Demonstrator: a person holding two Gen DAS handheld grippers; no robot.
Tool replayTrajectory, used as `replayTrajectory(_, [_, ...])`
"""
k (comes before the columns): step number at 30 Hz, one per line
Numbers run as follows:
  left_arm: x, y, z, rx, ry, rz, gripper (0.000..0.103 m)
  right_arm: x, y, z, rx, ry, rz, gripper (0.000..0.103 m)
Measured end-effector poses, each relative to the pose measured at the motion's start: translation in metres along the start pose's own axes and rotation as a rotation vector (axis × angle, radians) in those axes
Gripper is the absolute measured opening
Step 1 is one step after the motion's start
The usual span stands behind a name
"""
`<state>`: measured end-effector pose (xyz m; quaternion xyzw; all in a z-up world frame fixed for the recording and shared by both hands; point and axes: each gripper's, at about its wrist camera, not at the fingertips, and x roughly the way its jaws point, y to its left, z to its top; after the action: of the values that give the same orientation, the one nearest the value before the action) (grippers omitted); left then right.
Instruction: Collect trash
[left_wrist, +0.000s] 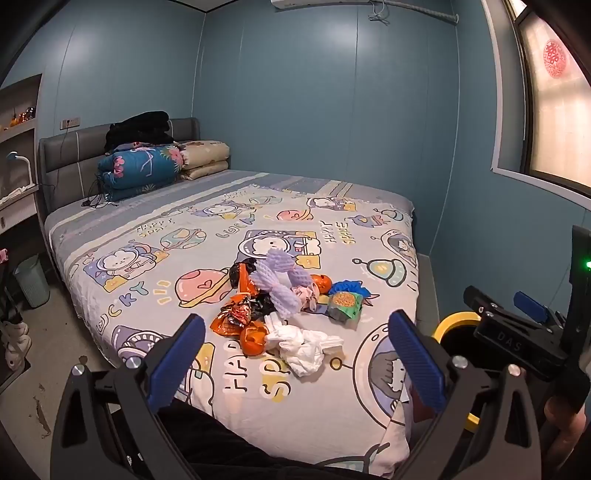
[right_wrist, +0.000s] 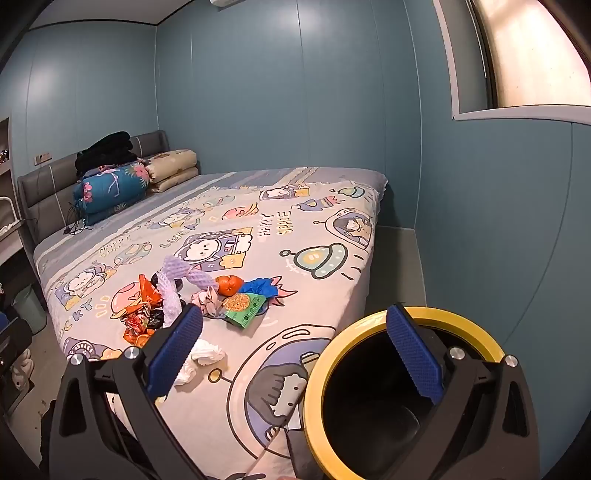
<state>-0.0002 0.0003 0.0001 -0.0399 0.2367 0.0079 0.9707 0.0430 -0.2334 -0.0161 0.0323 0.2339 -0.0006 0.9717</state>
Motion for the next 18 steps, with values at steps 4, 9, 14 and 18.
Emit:
replayTrajectory(4, [0.0002,-0.0001,0.0,0.003,0.002,0.0,0.096,0.0009,0.0,-0.0004,-0.001,-0.001,0.002,0.095])
replayTrajectory(9, [-0.0004,0.0003,-0.0018,0.007,-0.001,0.0,0.096,0.0022,-0.0001,-0.0014,0.002,0.002,0.003,0.095])
replayTrajectory(14, [-0.0006,-0.0009,-0.0018,0.012,-0.002,0.002,0.096,0.0009,0.0045,-0.0038,-0.002,-0.001,0.002,0.095])
replayTrajectory(18, [0.0028,0.0003,0.0002,0.011,-0.002,0.002,0.096,0.0022,0.0011,-0.0018,0.005,0.006,0.006,0.095])
